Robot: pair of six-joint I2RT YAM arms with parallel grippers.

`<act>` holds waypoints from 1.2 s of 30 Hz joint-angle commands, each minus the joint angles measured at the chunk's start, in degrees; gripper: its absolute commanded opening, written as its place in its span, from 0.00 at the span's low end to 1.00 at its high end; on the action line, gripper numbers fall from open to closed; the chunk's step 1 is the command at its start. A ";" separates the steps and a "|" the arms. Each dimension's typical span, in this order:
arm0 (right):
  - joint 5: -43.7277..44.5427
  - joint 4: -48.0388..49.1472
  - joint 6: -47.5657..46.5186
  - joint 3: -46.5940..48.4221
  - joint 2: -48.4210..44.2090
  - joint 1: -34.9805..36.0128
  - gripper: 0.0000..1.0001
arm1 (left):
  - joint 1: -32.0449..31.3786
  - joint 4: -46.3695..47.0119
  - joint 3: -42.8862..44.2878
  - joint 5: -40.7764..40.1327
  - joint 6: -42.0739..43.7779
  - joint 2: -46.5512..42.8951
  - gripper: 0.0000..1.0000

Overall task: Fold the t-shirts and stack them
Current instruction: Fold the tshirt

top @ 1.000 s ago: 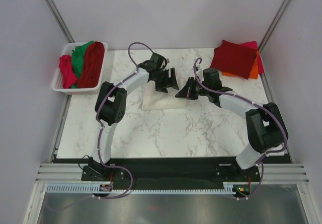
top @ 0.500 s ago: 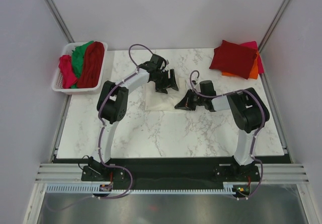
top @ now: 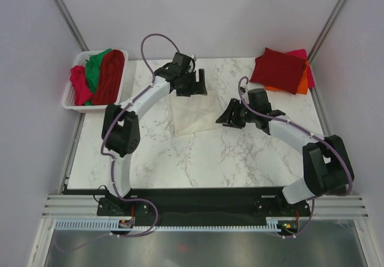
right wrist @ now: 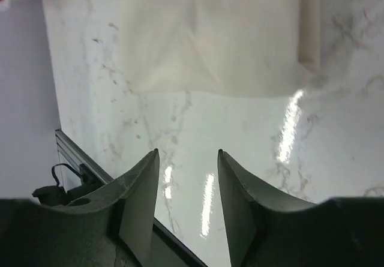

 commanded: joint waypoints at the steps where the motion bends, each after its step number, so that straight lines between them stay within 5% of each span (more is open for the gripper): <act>1: 1.78 -2.98 -2.44 9.44 -1.91 0.09 0.51 | -3.20 -0.70 -1.70 -7.09 2.24 -12.52 0.86; 7: -2.96 -0.44 -2.71 19.48 12.93 -0.09 0.30 | -5.50 2.88 -14.96 -8.51 -5.13 -19.12 0.79; 12: -2.27 1.32 -4.20 22.74 23.91 -0.87 0.25 | -5.50 9.40 -26.93 -6.84 -10.42 -17.11 0.75; 22: 2.30 7.21 -5.34 7.90 30.10 -6.33 0.21 | -3.57 10.64 -43.71 -14.83 -12.81 -17.36 0.73; 26: 3.35 5.56 -6.22 3.94 25.01 -6.15 0.37 | -3.04 11.34 -49.51 -16.15 -12.63 -19.82 0.73; 27: 4.14 3.80 -6.83 3.33 21.17 -6.24 0.57 | -3.04 11.43 -49.96 -15.98 -12.28 -21.05 0.73; 30: 5.65 -0.51 -9.03 4.54 12.03 -6.24 0.90 | -3.04 11.34 -50.23 -15.63 -10.00 -23.34 0.73; 32: 4.59 -3.49 -9.73 6.47 8.05 -6.24 0.98 | -3.04 10.73 -48.31 -14.31 -5.61 -25.18 0.77; 36: 5.20 -5.27 -9.39 11.92 2.85 -6.24 0.98 | -3.04 2.92 -41.11 -18.43 -1.38 -27.03 0.82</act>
